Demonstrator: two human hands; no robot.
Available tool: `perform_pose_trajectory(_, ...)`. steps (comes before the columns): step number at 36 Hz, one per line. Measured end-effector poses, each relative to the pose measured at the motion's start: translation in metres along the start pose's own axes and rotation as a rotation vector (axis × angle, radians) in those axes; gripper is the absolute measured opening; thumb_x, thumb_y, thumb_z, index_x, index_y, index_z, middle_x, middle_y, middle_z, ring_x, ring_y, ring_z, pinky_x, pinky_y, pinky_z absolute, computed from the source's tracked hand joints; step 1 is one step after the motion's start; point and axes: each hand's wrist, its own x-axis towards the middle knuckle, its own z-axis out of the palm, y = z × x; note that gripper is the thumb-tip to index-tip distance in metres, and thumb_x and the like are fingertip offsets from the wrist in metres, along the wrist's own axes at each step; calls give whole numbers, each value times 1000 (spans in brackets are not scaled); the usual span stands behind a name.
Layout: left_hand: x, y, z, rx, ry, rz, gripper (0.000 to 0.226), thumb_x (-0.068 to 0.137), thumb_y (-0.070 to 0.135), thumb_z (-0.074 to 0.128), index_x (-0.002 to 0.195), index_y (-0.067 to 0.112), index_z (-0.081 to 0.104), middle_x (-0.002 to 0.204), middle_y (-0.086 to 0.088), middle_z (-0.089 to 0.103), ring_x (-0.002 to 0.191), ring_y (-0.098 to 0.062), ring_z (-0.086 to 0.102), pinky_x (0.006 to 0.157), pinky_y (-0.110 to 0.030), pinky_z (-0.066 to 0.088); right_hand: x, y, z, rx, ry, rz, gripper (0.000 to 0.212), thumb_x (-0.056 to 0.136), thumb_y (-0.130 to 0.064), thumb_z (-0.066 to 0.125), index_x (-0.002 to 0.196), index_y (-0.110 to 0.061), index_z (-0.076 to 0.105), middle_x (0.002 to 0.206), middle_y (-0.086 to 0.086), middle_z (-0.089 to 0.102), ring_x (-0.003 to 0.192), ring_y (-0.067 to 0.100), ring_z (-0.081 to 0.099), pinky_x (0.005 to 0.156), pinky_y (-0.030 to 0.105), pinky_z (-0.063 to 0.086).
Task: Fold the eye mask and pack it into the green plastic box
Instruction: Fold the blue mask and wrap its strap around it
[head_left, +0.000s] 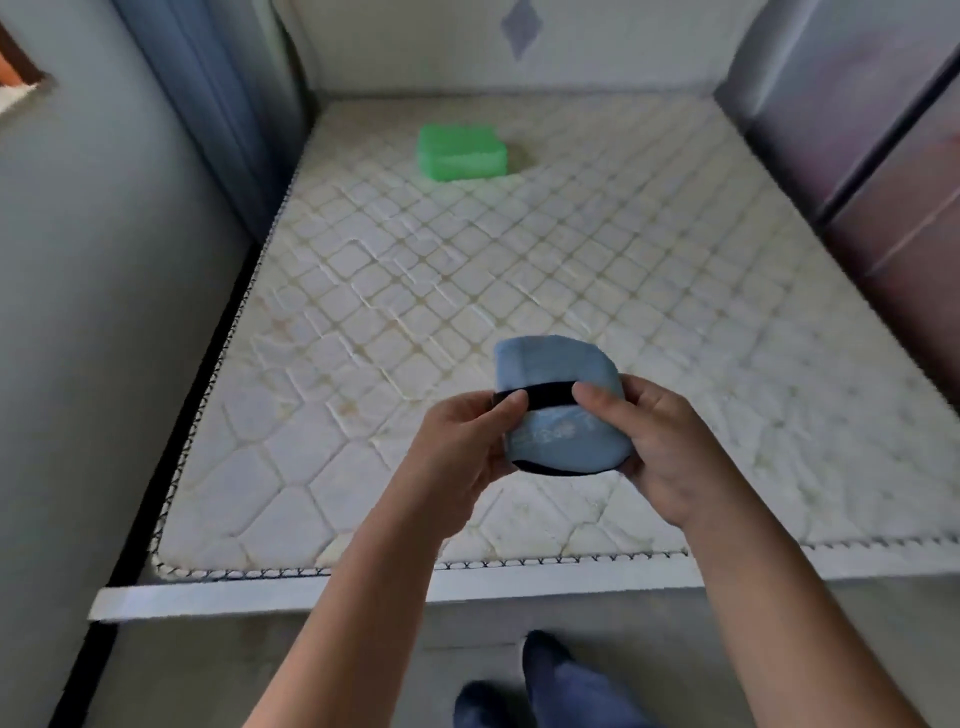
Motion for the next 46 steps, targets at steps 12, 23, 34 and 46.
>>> perform_pose_trajectory(12, 8, -55, 136, 251, -339, -110, 14, 90, 12, 54, 90, 6, 67, 85, -8, 73, 77, -18, 71, 67, -25, 58, -97, -8, -125, 135, 382, -149, 26, 58, -27, 70, 81, -14, 71, 70, -2, 73, 66, 8, 69, 52, 18, 52)
perform_pose_trajectory(23, 0, -145, 307, 325, -550, -219, 15, 91, 10, 52, 94, 5, 66, 90, -10, 72, 79, -19, 71, 69, -27, 59, -190, -19, -286, 190, 595, -236, 7, 69, -19, 68, 72, -16, 73, 70, -3, 73, 66, 8, 69, 54, 18, 53)
perform_pose_trajectory(34, 3, -246, 506, 403, -656, -262, 14, 90, 10, 54, 91, 6, 67, 84, -6, 74, 77, -18, 71, 69, -28, 59, -267, -45, -482, 234, 746, -261, 7, 78, -13, 66, 75, -16, 72, 71, -2, 74, 66, 9, 70, 52, 18, 52)
perform_pose_trajectory(46, 44, -289, 647, 503, -736, -274, 13, 90, 9, 54, 91, 5, 67, 86, -9, 72, 74, -18, 69, 67, -27, 59, -278, -79, -613, 321, 865, -297, 11, 77, -16, 67, 88, -13, 68, 76, 0, 74, 70, 11, 71, 56, 21, 55)
